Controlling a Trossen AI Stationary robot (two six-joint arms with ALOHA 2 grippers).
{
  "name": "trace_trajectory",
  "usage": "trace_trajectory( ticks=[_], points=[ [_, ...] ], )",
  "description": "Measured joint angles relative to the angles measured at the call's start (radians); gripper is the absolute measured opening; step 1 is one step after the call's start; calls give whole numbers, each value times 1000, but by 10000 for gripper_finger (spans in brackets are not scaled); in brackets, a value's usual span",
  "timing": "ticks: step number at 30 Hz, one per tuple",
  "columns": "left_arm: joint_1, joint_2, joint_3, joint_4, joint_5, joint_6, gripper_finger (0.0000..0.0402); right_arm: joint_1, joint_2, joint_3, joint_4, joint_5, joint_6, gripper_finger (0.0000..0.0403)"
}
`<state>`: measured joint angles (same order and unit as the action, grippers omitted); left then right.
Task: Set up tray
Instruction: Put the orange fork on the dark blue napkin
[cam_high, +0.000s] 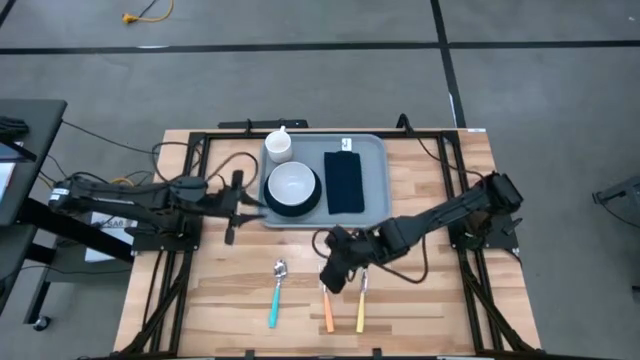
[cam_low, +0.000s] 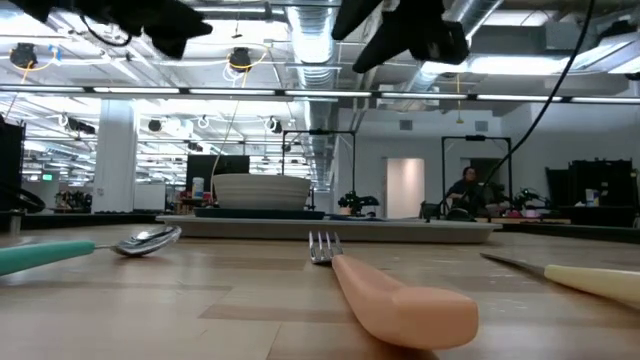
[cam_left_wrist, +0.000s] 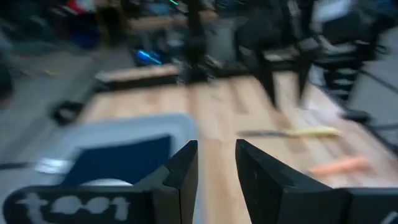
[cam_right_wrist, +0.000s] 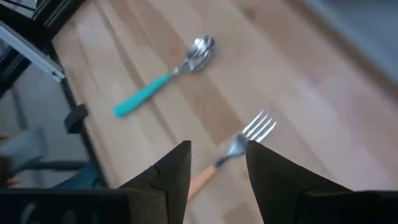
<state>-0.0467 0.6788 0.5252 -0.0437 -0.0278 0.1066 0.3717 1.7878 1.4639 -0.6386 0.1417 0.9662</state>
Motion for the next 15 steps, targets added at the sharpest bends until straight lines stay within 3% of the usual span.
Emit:
trace_trajectory(
  ticks=[4,8,15],
  points=[
    [0,-41,43,-36,-198,121,98,-49,0,0,-9,-111,79,152],
    [0,-102,76,-52,-380,199,98,-97,0,0,-9,-121,152,157],
    [1,-212,80,-71,-440,215,98,-140,1,0,-10,-223,148,159]
  ],
)
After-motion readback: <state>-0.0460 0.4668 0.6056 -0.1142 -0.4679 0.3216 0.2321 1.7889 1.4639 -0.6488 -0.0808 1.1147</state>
